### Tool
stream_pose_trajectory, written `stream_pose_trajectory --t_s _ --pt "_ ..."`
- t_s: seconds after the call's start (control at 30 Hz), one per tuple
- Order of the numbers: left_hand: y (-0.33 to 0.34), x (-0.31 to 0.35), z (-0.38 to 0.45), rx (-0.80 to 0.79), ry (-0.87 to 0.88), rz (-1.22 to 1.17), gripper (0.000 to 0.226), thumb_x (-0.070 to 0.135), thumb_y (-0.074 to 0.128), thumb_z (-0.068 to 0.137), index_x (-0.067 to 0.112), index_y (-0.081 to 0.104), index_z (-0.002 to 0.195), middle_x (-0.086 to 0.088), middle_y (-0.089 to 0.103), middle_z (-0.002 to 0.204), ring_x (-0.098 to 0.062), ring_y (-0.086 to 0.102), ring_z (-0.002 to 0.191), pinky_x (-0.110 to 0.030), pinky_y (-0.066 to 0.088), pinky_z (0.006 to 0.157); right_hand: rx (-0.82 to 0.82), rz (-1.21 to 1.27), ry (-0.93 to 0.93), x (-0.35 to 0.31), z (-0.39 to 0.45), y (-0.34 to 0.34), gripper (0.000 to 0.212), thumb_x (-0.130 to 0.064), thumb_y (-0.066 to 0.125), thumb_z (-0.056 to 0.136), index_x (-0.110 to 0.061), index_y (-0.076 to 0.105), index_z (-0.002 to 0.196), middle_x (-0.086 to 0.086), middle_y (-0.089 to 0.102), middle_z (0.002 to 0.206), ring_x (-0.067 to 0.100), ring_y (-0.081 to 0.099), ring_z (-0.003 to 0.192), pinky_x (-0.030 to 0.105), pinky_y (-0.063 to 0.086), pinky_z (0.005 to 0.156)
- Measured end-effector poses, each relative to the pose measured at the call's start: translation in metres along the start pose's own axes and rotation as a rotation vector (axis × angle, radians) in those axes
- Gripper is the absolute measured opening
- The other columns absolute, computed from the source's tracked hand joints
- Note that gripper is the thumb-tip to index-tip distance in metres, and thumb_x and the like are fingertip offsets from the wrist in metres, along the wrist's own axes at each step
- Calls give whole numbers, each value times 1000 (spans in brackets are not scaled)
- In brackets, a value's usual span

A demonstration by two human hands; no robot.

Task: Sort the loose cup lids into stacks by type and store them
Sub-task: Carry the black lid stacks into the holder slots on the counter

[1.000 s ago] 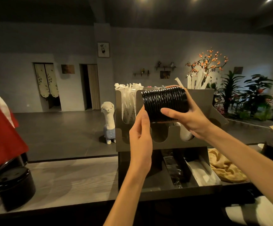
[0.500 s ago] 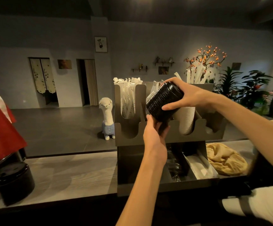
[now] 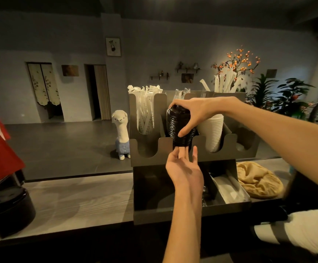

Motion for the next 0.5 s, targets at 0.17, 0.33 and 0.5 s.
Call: stream_pose_trajectory --t_s 0.17,0.33,0.5 --pt "-15 2 3 77 -36 34 30 1 37 106 -4 55 130 -26 54 137 -40 50 137 -44 44 111 -11 52 7 9 5 12 89 -49 90 73 -33 38 144 -6 59 132 17 59 118 18 47 84" --pt "-25 23 4 114 15 241 38 -5 33 106 -7 57 135 -25 63 122 -37 63 123 -41 48 110 -16 113 14 13 4 9 89 -50 89 72 -35 38 144 -9 58 132 15 59 119 23 50 88" --pt "-20 28 -4 94 2 271 32 -1 38 106 -15 57 129 -33 66 120 -41 68 113 -40 57 94 -30 111 11 14 3 16 88 -49 90 72 -36 38 142 -11 57 131 13 58 119 22 50 88"
Point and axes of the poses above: each hand's wrist, its own z-axis towards the middle knuckle, its own y-axis out of the palm, x = y × z, the point moved 9 cm from there along z, towards the middle knuckle
